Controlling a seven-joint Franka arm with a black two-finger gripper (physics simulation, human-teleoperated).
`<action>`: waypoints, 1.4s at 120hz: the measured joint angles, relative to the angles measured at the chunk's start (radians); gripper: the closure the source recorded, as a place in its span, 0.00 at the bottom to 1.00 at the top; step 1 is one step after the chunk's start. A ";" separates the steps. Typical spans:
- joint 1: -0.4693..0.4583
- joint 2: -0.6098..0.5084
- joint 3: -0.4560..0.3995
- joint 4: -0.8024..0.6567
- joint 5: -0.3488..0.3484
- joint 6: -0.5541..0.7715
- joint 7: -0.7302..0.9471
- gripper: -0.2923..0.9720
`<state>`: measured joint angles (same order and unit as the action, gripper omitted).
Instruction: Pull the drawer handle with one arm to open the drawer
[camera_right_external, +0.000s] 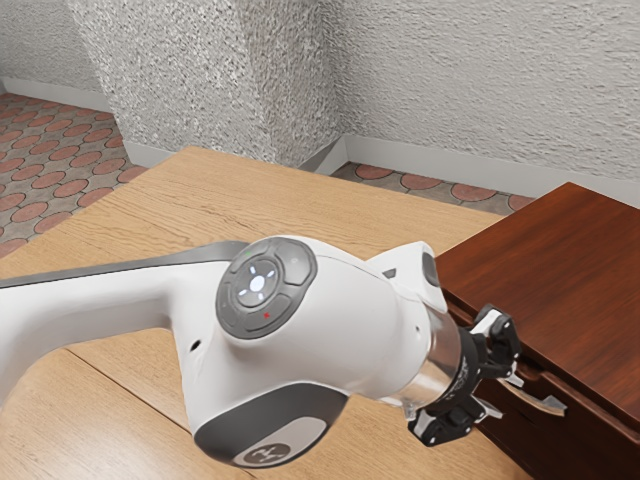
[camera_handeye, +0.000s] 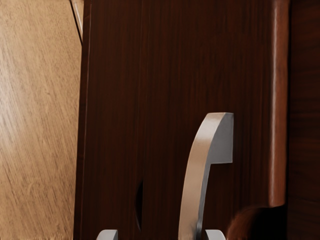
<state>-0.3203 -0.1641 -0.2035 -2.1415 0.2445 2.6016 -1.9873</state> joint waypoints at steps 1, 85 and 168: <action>0.000 -0.001 0.000 0.000 0.000 -0.001 -0.001 0.66; -0.021 -0.060 0.001 -0.012 -0.011 -0.174 -0.045 0.63; -0.049 -0.144 0.001 -0.025 -0.095 -0.360 -0.062 0.59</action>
<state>-0.3698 -0.3080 -0.2025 -2.1670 0.1493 2.2415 -2.0489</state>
